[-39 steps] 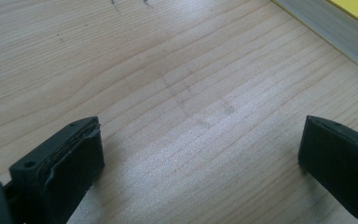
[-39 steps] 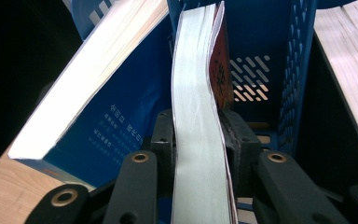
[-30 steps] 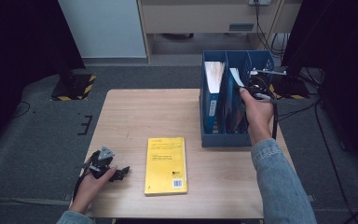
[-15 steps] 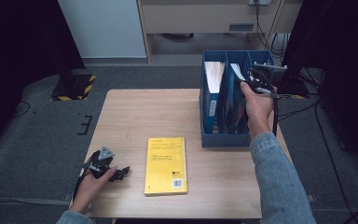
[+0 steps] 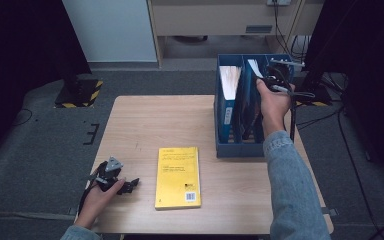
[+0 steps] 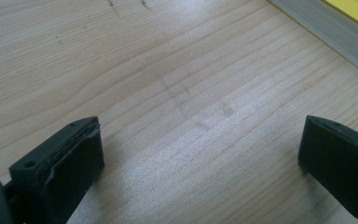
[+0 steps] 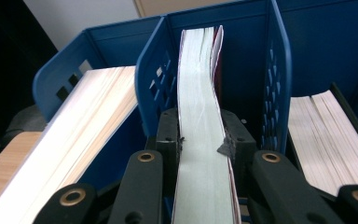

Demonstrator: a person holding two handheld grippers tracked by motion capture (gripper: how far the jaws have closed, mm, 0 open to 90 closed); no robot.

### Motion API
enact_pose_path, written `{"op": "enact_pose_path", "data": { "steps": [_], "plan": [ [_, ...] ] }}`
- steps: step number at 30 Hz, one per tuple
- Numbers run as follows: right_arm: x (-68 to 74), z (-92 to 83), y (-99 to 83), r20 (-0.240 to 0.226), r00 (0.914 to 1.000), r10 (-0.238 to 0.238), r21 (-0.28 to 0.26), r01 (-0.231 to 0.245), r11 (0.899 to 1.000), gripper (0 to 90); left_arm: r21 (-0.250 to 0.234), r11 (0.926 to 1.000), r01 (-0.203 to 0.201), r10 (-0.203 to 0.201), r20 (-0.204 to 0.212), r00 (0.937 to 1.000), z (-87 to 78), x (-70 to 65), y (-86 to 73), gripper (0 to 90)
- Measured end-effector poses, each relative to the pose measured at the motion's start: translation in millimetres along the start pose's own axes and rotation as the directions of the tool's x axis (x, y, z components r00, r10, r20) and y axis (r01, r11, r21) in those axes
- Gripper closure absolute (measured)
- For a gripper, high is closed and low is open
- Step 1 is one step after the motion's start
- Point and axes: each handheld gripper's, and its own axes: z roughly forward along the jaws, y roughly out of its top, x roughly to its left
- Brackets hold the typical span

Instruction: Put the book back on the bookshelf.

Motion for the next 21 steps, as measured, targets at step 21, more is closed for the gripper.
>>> {"op": "enact_pose_path", "data": {
  "steps": [21],
  "plan": [
    [2.6,20.1,-15.3,0.007,0.9998,-0.019,-0.007,0.019,1.0,72.5,0.0,1.0,0.0,0.0,0.0,1.0,0.3,0.0,0.2,0.0]
  ]
}}
